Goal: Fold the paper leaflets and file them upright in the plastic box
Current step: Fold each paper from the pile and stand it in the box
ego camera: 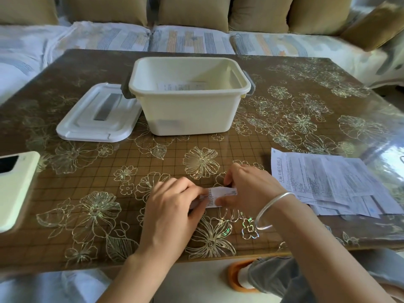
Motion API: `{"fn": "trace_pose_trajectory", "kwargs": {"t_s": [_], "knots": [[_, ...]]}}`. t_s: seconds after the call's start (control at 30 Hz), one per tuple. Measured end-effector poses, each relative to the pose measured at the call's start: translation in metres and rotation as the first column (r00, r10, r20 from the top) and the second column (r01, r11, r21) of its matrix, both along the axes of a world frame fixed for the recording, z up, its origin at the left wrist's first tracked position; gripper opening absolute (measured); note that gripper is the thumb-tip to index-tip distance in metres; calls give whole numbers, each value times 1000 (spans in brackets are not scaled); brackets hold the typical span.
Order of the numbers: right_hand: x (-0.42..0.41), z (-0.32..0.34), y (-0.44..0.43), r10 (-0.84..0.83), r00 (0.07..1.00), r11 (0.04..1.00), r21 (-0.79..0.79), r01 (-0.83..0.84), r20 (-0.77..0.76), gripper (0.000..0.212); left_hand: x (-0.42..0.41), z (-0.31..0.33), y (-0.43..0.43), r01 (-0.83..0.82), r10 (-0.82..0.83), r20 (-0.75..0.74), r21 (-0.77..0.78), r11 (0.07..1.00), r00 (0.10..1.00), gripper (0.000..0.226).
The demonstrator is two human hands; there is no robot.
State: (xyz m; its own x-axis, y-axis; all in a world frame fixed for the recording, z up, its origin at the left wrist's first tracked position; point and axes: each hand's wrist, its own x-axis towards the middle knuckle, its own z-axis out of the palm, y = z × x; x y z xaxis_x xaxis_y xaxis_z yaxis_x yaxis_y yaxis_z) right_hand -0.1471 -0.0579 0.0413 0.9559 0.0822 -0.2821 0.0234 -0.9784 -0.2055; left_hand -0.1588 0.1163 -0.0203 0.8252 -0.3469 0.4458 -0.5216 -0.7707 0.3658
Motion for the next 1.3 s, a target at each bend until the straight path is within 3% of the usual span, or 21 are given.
{"fn": "trace_pose_trajectory", "kwargs": {"t_s": [0.13,0.27,0.37,0.5,0.57,0.67,0.8,0.97,1.07,1.2,1.3], "knots": [[8,4,0,17,998,1000,-22,-19,-64,55,-2,-2,-1,-1,0,-46,-29,1000,999,14],[9,0,-5,5,1000,1000,-23,-6,-30,52,2,-1,-1,18,-31,-128,-98,995,991,20],[0,-1,-9,-51,998,984,171,45,26,45,4,0,-2,20,-33,-156,-81,996,987,26],[-18,0,-12,-125,989,861,503,71,75,39,5,0,-3,18,-29,-162,-67,998,986,27],[-29,-7,-11,-124,981,833,553,21,150,40,5,1,-2,11,-22,-159,-66,998,987,29],[-39,-27,-10,-19,927,888,432,-157,375,42,5,3,-1,1,-13,-175,-68,998,984,32],[-44,-44,-7,65,864,909,328,-258,499,35,5,5,2,7,-27,-234,-86,996,972,30],[-46,-47,-6,201,832,932,161,-325,517,33,7,17,19,25,-127,-430,-234,972,894,51],[-46,-44,-7,235,840,933,127,-336,489,35,16,24,25,-9,-122,-429,-291,957,895,41],[-42,-34,-4,260,837,938,80,-338,481,44,21,33,17,58,-75,-454,-52,997,888,38],[-35,-29,-2,262,849,938,88,-336,459,36,26,40,10,106,-58,-466,78,991,883,38]]}}
